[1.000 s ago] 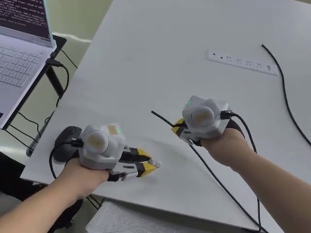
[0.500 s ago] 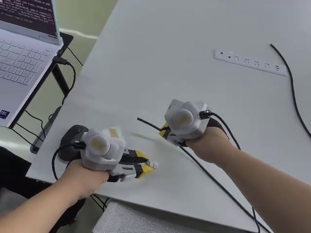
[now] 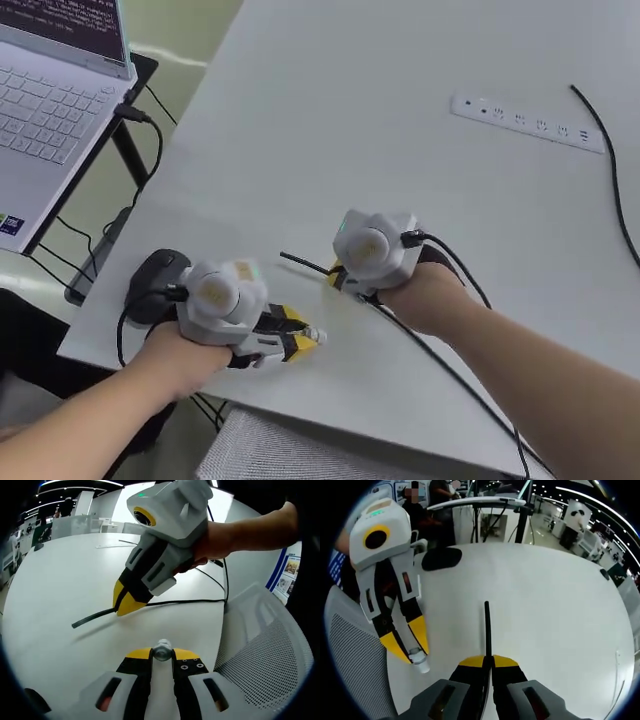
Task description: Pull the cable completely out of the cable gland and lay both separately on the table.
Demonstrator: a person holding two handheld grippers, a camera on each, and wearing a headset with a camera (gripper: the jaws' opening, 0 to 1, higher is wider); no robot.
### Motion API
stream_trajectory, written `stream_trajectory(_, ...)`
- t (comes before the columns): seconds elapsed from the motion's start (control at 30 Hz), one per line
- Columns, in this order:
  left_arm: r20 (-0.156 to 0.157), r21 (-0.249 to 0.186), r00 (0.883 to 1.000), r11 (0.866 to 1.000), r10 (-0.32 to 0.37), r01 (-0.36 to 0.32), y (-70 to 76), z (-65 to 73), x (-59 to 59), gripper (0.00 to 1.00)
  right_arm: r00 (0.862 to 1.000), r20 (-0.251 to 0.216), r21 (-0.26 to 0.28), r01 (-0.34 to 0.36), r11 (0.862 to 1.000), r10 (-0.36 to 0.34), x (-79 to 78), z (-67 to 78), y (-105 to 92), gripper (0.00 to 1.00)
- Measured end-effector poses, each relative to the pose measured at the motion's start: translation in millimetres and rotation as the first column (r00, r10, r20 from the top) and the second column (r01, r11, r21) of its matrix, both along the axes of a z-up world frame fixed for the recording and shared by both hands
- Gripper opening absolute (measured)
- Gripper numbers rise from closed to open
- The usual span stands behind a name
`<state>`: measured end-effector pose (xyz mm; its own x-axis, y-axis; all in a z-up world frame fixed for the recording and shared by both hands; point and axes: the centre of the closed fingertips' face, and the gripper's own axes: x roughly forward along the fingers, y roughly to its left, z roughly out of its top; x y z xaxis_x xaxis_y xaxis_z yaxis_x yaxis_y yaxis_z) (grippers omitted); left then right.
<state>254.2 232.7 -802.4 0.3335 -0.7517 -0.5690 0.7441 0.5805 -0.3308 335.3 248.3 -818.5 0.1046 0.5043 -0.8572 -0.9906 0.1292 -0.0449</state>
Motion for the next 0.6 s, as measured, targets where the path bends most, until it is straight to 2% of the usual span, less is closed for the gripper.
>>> stream_trajectory(0.17, -0.004, 0.0, 1.0, 1.0, -0.001, 0.001, 1.9, -6.0, -0.6, 0.15, 1.0, -0.009, -0.005, -0.002, 1.0, 0.002, -1.3, -2.8, 0.8, 0.0)
stream_trajectory(0.47, 0.009, 0.005, 1.0, 1.0, 0.005, -0.005, 2.8, -6.3, 2.4, 0.15, 1.0, -0.014, -0.004, -0.027, 1.0, 0.027, -3.6, -6.7, 1.2, 0.0)
stream_trajectory(0.6, 0.005, 0.002, 1.0, 1.0, 0.01, -0.01, 2.4, -7.0, 3.5, 0.15, 1.0, -0.019, -0.002, -0.022, 1.0, 0.022, -2.9, -6.4, 1.4, 0.0)
